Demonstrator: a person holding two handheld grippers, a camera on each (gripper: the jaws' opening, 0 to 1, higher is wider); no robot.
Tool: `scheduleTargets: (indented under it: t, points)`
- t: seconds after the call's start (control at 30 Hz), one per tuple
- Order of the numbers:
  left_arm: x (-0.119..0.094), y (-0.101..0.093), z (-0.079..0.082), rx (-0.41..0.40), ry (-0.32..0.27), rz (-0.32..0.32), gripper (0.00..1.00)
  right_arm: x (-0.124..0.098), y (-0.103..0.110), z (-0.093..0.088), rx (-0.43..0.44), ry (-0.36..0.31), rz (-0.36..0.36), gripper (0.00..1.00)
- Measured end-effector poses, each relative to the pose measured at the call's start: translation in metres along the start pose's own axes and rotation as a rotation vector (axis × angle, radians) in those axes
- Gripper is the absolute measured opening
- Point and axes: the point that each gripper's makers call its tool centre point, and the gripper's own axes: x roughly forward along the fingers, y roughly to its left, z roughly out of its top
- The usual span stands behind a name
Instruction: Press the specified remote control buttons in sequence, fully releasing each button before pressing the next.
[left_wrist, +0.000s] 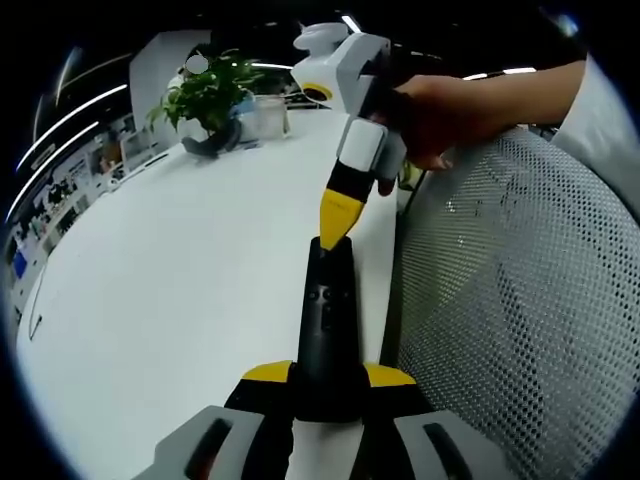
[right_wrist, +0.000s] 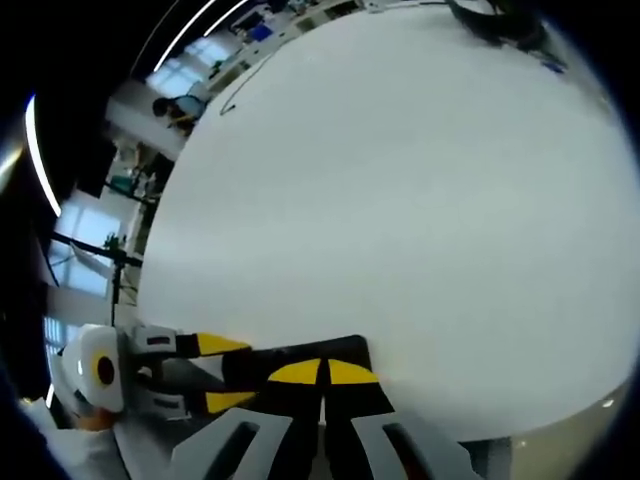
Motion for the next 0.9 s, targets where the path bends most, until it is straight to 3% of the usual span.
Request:
scheduleTargets:
  t: [0.9]
  points:
    - [0.0009,-0.0006,0.001,0.008,-0.005,-0.005,0.24,0.0045,0.0072,-0.0043,-0.104,0.033,-0.007,0.0]
